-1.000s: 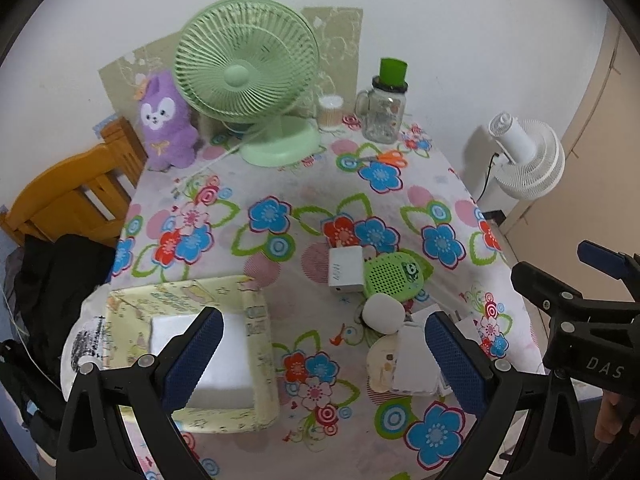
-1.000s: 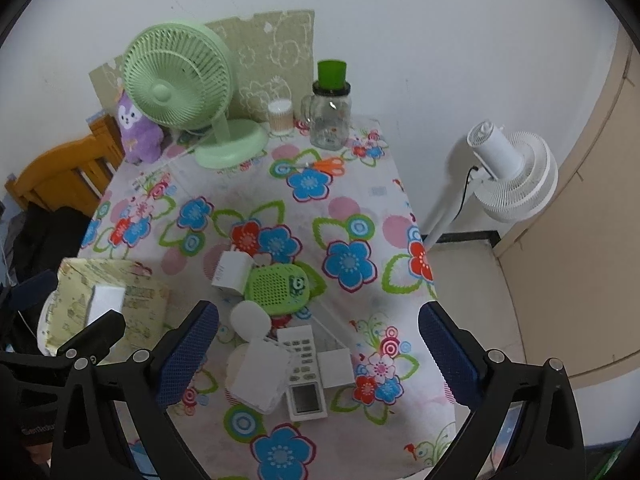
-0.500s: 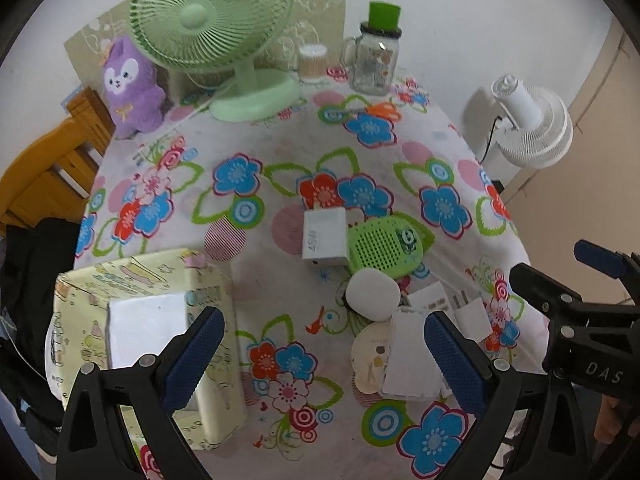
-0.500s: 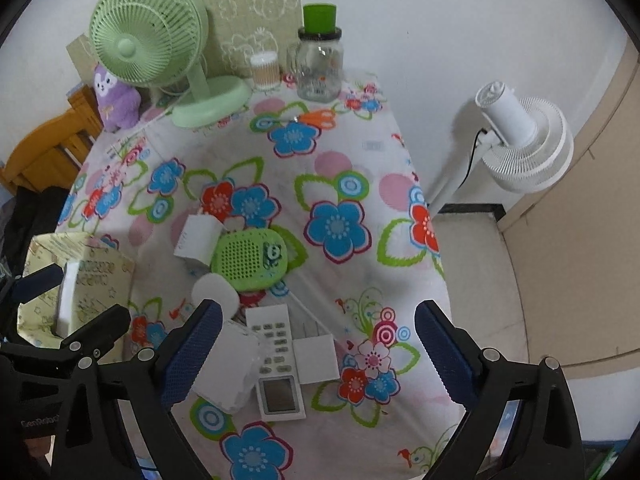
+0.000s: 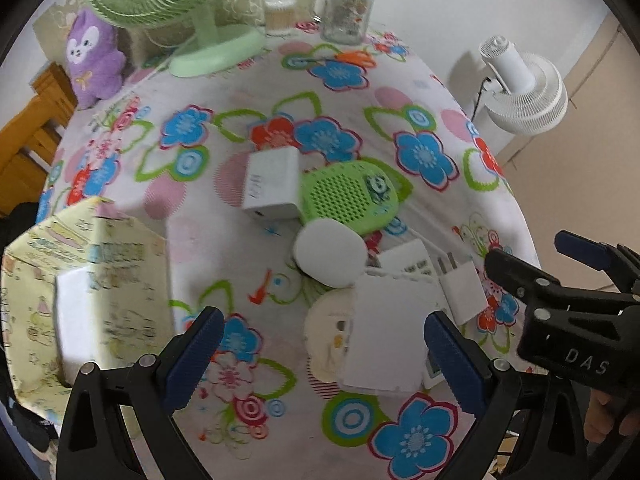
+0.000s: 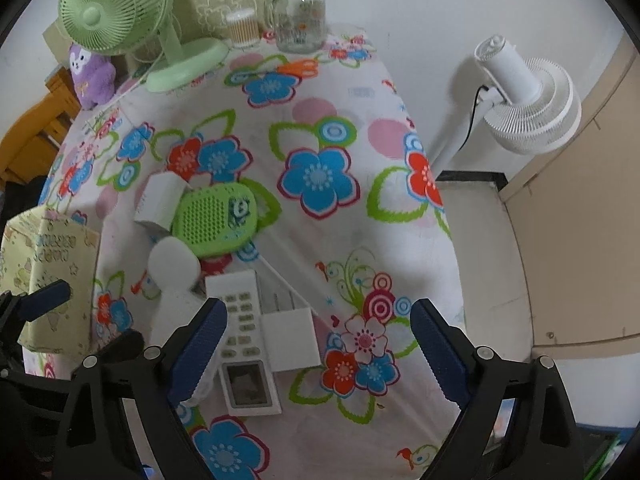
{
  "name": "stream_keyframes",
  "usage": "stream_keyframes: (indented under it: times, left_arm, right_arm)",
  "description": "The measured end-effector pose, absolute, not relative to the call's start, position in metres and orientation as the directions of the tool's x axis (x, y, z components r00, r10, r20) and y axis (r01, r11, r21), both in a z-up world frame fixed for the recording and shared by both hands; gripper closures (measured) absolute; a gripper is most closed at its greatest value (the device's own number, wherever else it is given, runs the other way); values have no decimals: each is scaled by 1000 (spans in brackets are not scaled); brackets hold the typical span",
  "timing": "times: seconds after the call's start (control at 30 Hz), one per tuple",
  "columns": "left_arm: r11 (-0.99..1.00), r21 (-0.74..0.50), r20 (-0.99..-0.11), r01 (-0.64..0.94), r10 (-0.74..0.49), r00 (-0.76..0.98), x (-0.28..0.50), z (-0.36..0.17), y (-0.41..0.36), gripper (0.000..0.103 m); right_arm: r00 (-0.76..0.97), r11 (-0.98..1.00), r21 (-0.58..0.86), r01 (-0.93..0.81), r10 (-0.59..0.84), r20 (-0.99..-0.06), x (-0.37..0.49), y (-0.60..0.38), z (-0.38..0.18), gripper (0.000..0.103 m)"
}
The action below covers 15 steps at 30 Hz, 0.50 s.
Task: Organize rigid objects
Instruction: 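Grasp the white translucent plastic box with the left tool while the right tool grasps the white plug charger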
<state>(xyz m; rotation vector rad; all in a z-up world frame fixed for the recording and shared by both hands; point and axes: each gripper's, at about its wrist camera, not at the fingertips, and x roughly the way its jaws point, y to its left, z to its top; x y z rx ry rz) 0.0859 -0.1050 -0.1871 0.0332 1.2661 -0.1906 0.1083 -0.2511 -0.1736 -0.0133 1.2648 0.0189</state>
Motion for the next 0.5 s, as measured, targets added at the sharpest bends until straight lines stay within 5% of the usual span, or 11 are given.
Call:
stream_keyframes:
  times: [0.5]
  left_arm:
    - [980,-109,-968,167,-143,208,81,-228,-128,12]
  right_arm:
    - [238,1000,11,-28,17,-971,99,-262,-207,8]
